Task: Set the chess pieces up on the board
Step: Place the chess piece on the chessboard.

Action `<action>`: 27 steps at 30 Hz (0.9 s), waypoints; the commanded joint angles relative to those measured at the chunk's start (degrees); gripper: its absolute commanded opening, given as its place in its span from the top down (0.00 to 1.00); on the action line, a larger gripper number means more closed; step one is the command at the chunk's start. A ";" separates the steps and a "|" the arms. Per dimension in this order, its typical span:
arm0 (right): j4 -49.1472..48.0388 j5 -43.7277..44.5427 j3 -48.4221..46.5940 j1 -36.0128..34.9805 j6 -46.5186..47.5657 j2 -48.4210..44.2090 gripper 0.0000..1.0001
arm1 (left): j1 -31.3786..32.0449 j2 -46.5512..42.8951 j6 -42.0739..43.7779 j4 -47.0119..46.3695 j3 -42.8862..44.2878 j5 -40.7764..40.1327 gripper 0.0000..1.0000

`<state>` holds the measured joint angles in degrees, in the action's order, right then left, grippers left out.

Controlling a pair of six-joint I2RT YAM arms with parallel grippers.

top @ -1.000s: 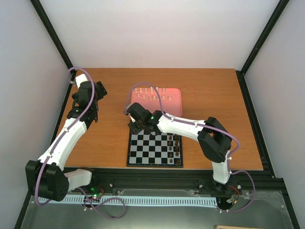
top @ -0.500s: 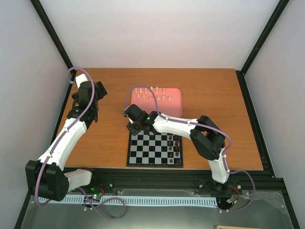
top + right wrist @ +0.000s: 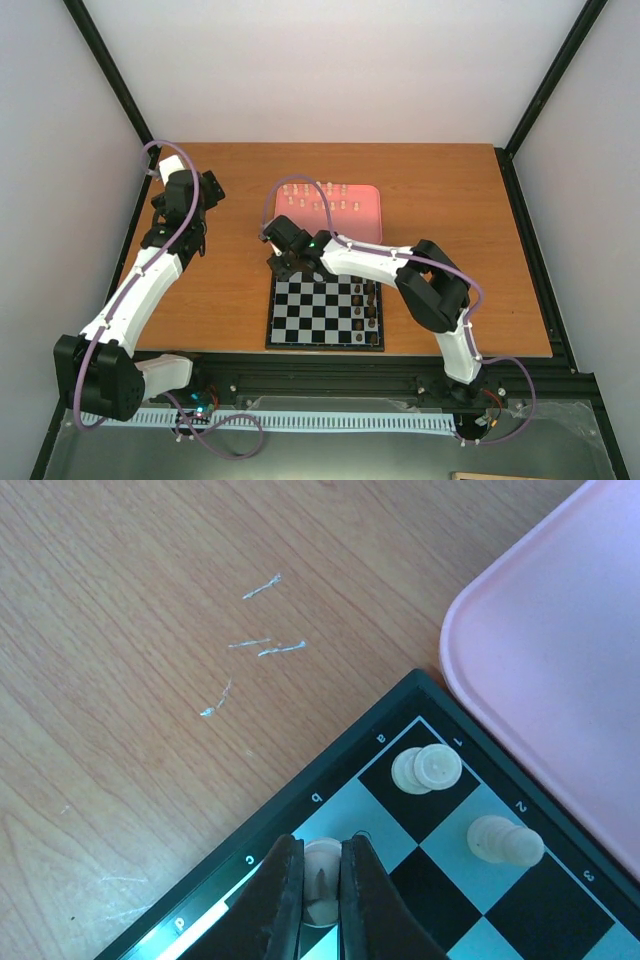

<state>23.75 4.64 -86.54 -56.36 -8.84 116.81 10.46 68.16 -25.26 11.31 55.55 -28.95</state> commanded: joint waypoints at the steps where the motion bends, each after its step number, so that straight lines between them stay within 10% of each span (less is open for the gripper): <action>1: -1.09 -0.71 -1.59 0.50 0.12 1.67 0.97 | 0.09 0.56 0.36 -0.24 1.84 -0.33 0.00; 27: -1.30 -1.79 -2.46 1.95 0.13 3.85 0.97 | 0.09 0.73 0.32 -0.19 1.85 -0.46 0.00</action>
<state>23.27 2.85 -87.39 -54.83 -8.84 119.35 10.46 68.53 -25.26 11.31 55.55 -28.97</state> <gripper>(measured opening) 0.088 0.998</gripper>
